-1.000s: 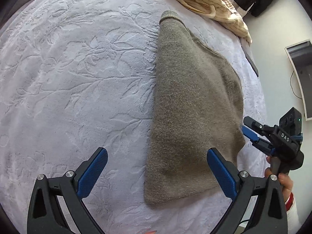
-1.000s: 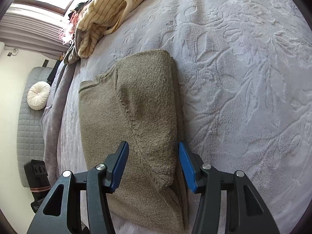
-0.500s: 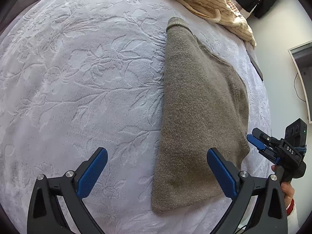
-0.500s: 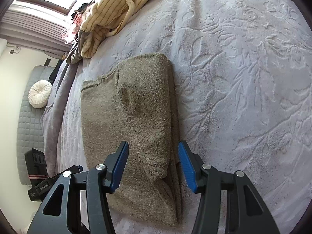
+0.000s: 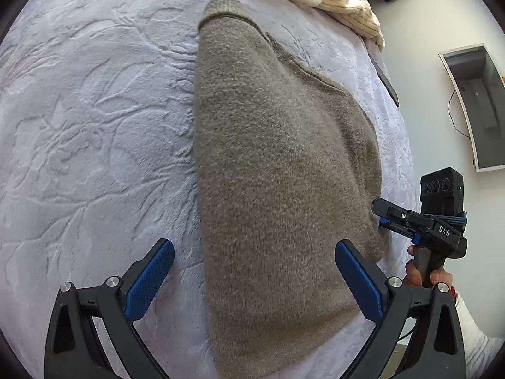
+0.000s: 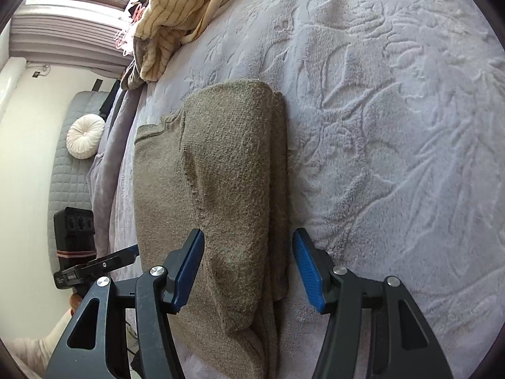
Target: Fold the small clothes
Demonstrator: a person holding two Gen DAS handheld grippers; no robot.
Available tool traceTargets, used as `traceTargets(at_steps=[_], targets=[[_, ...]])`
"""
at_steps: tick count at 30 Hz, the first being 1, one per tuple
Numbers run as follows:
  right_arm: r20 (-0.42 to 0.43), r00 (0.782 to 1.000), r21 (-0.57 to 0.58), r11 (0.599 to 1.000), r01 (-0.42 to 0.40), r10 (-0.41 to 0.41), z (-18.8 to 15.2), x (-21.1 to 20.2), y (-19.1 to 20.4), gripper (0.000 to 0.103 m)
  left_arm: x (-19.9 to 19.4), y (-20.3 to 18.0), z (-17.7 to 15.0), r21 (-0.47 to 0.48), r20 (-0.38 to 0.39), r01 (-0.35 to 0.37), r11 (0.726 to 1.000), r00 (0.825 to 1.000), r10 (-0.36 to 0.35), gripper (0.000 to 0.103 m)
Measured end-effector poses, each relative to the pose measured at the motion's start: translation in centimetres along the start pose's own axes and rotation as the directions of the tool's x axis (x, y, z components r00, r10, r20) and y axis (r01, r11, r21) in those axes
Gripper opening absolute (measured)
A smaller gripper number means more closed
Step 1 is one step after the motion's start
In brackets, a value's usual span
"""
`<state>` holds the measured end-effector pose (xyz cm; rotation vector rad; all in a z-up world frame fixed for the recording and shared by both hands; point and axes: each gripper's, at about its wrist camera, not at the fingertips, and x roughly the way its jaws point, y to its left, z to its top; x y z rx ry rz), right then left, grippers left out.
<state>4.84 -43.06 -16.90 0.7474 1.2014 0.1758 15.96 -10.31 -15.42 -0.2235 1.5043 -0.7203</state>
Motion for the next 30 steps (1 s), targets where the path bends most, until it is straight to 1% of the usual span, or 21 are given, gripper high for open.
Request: traceTargets(at_steps=[2,4,6,8,11,12,13,14,15,16,17,18,20,22,27,30], targets=[[-0.043,0.998,0.004,0.999,-0.044,0.044,0.5,1.2,-0.3,0.062,1.2,-0.6,0.7,0.018,-0.012,0.0,1.0,1.0,0.0,0.102],[-0.069,0.996,-0.01,0.998,-0.059,0.058,1.1,2.3,-0.2,0.062,2.1,-1.2,1.2,0.033,-0.008,-0.011,0.999,1.0,0.011,0.102],[-0.093,0.993,-0.043,0.997,-0.071,0.067,1.5,3.3,0.4,0.064,2.7,-1.8,1.4,0.038,0.011,-0.042,0.998,0.999,0.042,0.102],[-0.104,0.992,-0.071,0.995,-0.076,0.068,1.9,4.2,0.9,0.065,3.1,-2.0,1.5,0.04,0.021,-0.07,0.997,0.997,0.069,0.102],[-0.094,0.993,-0.058,0.995,-0.083,0.077,2.0,4.7,0.9,0.065,3.3,-2.2,1.3,0.049,0.032,-0.099,0.994,0.995,0.097,0.102],[-0.088,0.993,-0.045,0.995,-0.085,0.081,1.9,4.7,0.8,0.063,3.2,-2.4,1.3,0.053,0.039,-0.108,0.993,0.994,0.106,0.097],[-0.085,0.993,-0.029,0.996,-0.084,0.081,1.8,4.7,0.7,0.058,3.0,-2.7,1.2,0.06,0.054,-0.112,0.992,0.993,0.109,0.09],[-0.084,0.993,-0.016,0.996,-0.088,0.087,1.7,4.7,0.7,0.049,2.8,-3.0,1.2,0.065,0.063,-0.118,0.991,0.991,0.114,0.083],[-0.087,0.99,-0.002,0.994,-0.109,0.108,1.7,4.6,0.8,0.034,2.5,-3.2,1.1,0.069,0.072,-0.121,0.99,0.991,0.116,0.074],[-0.078,0.989,0.013,0.992,-0.127,0.127,1.6,4.4,0.9,0.032,2.1,-3.4,1.0,0.076,0.081,-0.115,0.99,0.991,0.109,0.068],[-0.069,0.988,0.015,0.991,-0.136,0.137,1.5,4.2,1.1,0.031,1.7,-3.6,0.9,0.081,0.089,-0.114,0.99,0.99,0.106,0.058],[-0.061,0.985,0.017,0.987,-0.16,0.161,1.3,3.8,1.4,0.03,1.1,-3.6,0.8,0.085,0.097,-0.106,0.991,0.991,0.097,0.049],[-0.046,0.975,0.04,0.975,-0.218,0.219,1.0,3.1,2.1,0.03,-0.1,-3.7,0.6,0.087,0.107,-0.069,0.994,0.992,0.06,0.046],[-0.041,0.966,0.045,0.967,-0.253,0.254,0.6,2.5,3.0,0.03,-1.4,-3.9,0.2,0.088,0.116,-0.04,0.995,0.993,0.029,0.046],[-0.049,0.948,0.04,0.949,-0.312,0.314,-0.9,1.2,6.1,0.03,-5.1,-5.5,-1.6,0.126,0.144,-0.041,0.991,0.989,0.023,0.046],[-0.056,0.937,0.042,0.938,-0.343,0.345,-2.1,0.0,7.9,0.03,-7.8,-5.4,-3.2,0.13,0.149,-0.026,0.991,0.989,0.006,0.046]])
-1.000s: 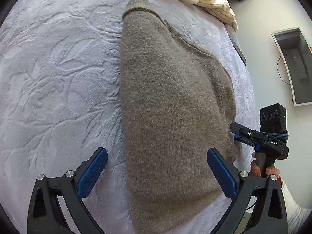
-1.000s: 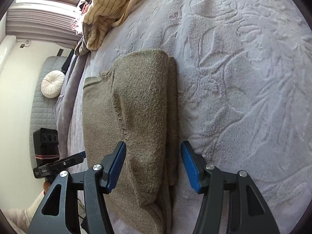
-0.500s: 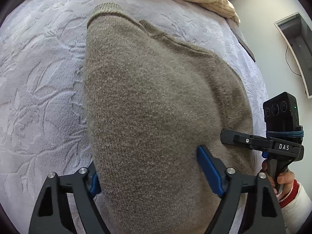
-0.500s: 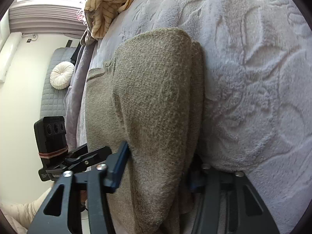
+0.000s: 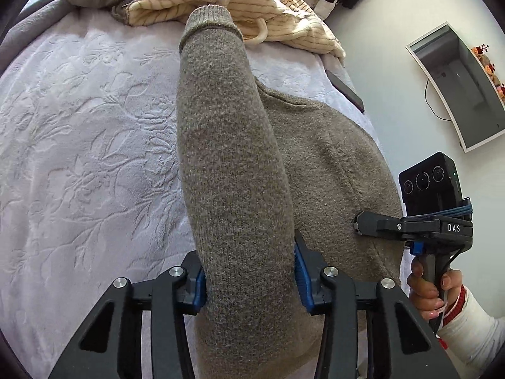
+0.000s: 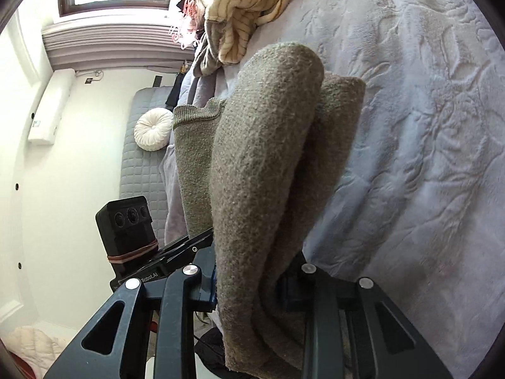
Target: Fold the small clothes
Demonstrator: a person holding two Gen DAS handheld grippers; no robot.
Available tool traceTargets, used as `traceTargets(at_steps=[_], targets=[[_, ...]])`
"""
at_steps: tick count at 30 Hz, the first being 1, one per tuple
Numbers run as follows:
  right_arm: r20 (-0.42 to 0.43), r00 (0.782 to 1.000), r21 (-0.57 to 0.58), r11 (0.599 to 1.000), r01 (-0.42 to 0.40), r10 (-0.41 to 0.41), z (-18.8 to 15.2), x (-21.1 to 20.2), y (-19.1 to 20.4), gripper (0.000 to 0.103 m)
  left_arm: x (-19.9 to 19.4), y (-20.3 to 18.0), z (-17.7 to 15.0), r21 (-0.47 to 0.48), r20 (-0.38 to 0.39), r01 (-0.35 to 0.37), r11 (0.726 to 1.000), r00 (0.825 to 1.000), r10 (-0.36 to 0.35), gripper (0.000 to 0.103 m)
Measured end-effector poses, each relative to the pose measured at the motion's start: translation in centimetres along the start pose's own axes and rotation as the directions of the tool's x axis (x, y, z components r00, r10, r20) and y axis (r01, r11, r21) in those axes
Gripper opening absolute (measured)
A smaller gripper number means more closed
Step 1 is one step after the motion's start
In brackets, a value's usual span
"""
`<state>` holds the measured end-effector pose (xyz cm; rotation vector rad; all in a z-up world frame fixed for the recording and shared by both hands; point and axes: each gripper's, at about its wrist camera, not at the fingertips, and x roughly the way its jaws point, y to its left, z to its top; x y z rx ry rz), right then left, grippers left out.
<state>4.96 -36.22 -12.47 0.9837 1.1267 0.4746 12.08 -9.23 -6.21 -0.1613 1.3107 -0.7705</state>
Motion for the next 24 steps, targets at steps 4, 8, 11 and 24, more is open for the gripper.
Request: traceTargets(at_steps=[4,8,11,24], targets=[[-0.019,0.999,0.004,0.999,-0.039,0.039,-2.4,0.6,1.9,0.03,-3.9,1.3,-2.8,0.0,0.0,0.007,1.0,1.0,-0.007,0.046],[-0.049,0.997,0.003,0.998,-0.063,0.063,-4.4,1.8,3.2,0.03,-6.9,3.9,-6.7,-0.024,-0.017,-0.021,0.999,1.0,0.02,0.046],[-0.079,0.995,-0.015,0.998,-0.061,0.059,-4.5,2.6,4.1,0.03,-8.9,5.7,-9.6,-0.044,-0.027,-0.053,0.998,0.998,0.052,0.046],[-0.139,0.98,0.017,0.989,0.145,-0.141,-8.3,8.3,2.2,0.033,-10.7,13.6,-19.5,-0.058,-0.053,-0.295,0.954,0.955,0.292,0.047]])
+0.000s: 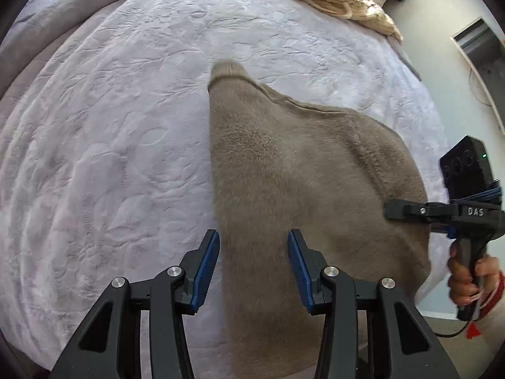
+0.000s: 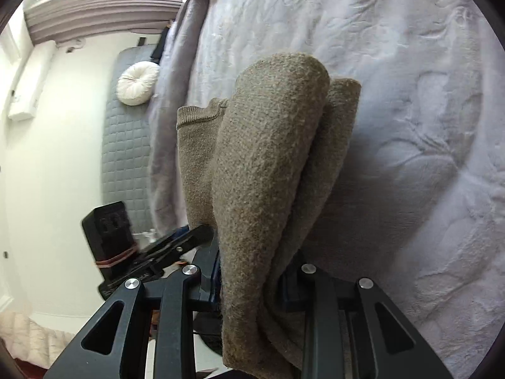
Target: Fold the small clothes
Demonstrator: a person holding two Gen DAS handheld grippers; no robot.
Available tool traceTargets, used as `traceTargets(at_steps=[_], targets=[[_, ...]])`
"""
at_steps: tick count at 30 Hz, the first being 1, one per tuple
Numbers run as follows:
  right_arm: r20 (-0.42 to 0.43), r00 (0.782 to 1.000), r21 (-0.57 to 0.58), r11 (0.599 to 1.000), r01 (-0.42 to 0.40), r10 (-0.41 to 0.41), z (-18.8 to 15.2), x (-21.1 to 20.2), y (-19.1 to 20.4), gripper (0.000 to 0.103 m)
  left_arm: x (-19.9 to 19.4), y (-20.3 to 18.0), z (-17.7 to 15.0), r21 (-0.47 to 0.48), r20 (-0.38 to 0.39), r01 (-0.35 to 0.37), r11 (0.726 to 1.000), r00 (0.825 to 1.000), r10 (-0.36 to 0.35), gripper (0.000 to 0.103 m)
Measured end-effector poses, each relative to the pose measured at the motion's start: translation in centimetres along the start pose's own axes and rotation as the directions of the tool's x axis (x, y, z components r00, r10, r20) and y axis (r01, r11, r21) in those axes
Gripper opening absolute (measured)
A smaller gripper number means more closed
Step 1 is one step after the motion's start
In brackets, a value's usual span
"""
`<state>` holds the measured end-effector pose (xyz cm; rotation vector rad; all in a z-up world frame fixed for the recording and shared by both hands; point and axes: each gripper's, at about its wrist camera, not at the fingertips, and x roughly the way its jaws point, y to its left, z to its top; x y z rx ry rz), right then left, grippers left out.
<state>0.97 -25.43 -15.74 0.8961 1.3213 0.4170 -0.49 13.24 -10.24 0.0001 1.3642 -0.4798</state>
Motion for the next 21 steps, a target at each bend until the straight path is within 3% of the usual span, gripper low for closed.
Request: traceTargets(at_steps=[1,2,3,6,7,9,11,13,16,19,21], targets=[[0.01,0.996,-0.005,0.996,0.085,-0.085,-0.1,-0.1,-0.2,0.035,-0.1,0.5,-0.5,-0.001,0.007,-0.037,0.999,0.999,0.037,0.051],[0.021,0.988,-0.003,0.988,0.156,-0.156,-0.1,-0.5,-0.3,0.038,-0.4,1.0,-1.0,-0.016,0.015,-0.055,0.998,0.998,0.055,0.063],[0.033,0.975,0.007,0.976,0.218,-0.218,-0.1,-1.1,-0.3,0.042,-0.8,1.5,-1.3,-0.039,0.025,-0.077,0.996,0.997,0.078,0.067],[0.089,0.924,0.008,0.928,0.372,-0.372,-1.0,-3.3,0.4,0.039,-2.1,2.5,-1.9,-0.074,0.043,-0.11,0.991,0.993,0.113,0.067],[0.112,0.908,0.003,0.914,0.406,-0.404,-1.2,-4.0,0.9,0.03,-2.6,2.7,-2.1,-0.081,0.053,-0.099,0.992,0.993,0.103,0.067],[0.155,0.884,-0.016,0.894,0.448,-0.44,-1.8,-5.6,1.9,0.007,-3.6,2.2,-2.1,-0.078,0.069,-0.065,0.995,0.995,0.071,0.067],[0.187,0.886,-0.047,0.897,0.44,-0.425,-2.6,-6.4,3.4,0.007,-4.1,0.6,-2.0,-0.043,0.085,-0.022,0.999,0.996,0.026,0.067],[0.197,0.907,-0.11,0.911,0.398,-0.372,-3.9,-6.2,5.0,0.007,-3.8,-1.1,-1.9,0.004,0.083,0.026,1.0,0.996,-0.026,0.067],[0.172,0.911,-0.194,0.893,0.406,-0.376,-5.0,-3.8,6.5,0.007,-1.3,-3.4,-1.9,0.049,0.041,0.055,0.997,0.997,-0.057,0.067],[0.136,0.875,-0.226,0.845,0.484,-0.465,-4.9,-1.0,5.4,0.006,1.4,-3.8,-2.8,0.057,0.013,0.004,0.998,1.0,-0.005,0.067],[0.117,0.827,-0.25,0.789,0.561,-0.55,-5.3,0.7,3.7,0.0,1.9,-3.9,-3.3,0.075,0.023,-0.004,0.997,1.0,0.003,0.076]])
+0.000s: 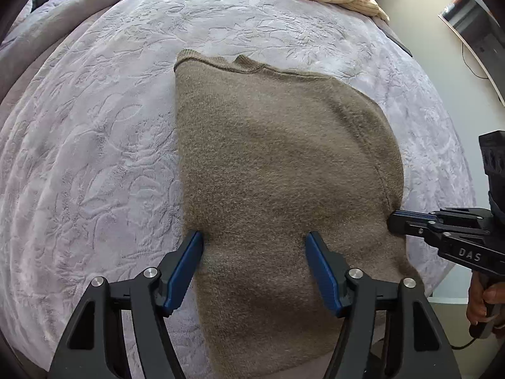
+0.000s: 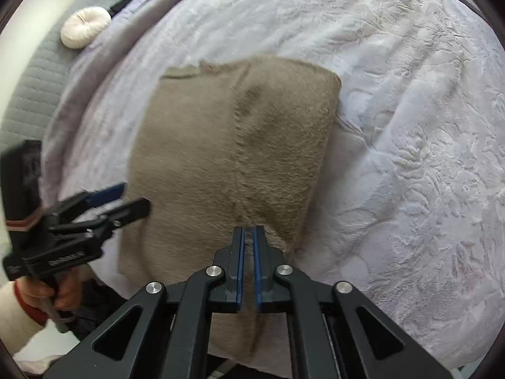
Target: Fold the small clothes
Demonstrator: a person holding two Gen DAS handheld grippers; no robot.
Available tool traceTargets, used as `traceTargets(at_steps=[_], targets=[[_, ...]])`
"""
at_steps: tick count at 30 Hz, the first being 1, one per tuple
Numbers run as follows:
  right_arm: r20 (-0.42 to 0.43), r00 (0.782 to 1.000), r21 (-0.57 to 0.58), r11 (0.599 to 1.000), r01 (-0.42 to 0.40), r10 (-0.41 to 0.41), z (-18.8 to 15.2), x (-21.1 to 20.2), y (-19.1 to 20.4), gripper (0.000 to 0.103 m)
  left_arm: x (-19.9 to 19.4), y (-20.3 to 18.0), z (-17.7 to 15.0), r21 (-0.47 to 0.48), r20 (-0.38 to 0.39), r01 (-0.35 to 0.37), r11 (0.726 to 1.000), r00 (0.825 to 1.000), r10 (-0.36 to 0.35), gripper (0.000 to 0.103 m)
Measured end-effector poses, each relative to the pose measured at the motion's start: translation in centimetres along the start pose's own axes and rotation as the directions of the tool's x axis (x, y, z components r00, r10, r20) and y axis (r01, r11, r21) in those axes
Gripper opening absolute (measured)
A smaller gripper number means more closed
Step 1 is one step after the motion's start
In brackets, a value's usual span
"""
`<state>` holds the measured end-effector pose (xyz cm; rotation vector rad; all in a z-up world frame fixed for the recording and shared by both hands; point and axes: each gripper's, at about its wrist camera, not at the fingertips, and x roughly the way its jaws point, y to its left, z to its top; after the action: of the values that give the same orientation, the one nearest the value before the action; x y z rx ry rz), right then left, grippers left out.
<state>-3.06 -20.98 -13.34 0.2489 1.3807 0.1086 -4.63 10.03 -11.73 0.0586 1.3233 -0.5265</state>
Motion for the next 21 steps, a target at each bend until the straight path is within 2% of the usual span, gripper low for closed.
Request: traceTargets(at_steps=[4,10,14,17,21], targets=[[0.018,1.0,-0.046,0.999,0.021,-0.021,-0.6,2.5,-1.0,0.0,0.2,0.6,-0.6,-0.036,-0.03,0.024,0.999,0.999,-0.025,0.077],[0.008,1.0,-0.035,0.999,0.029,-0.029,-0.3,1.7,-0.6,0.0,0.1,0.6,-1.3,-0.069,-0.058,0.014,0.998,0.998,-0.018,0.077],[-0.019,0.998,-0.02,0.998,0.054,-0.055,-2.9,1.1,-0.1,0.0,0.4,0.5,-1.7,-0.054,-0.072,0.001,0.999,0.997,-0.005,0.077],[-0.023,0.995,-0.045,0.995,0.093,-0.094,-2.7,1.7,1.0,0.0,0.7,0.5,-1.8,-0.069,-0.082,-0.003,0.998,0.997,-0.003,0.08],[-0.046,0.995,-0.016,0.996,0.083,-0.083,-2.7,2.0,0.9,0.0,1.1,0.5,-2.2,-0.077,-0.108,-0.005,0.997,0.994,-0.004,0.08]])
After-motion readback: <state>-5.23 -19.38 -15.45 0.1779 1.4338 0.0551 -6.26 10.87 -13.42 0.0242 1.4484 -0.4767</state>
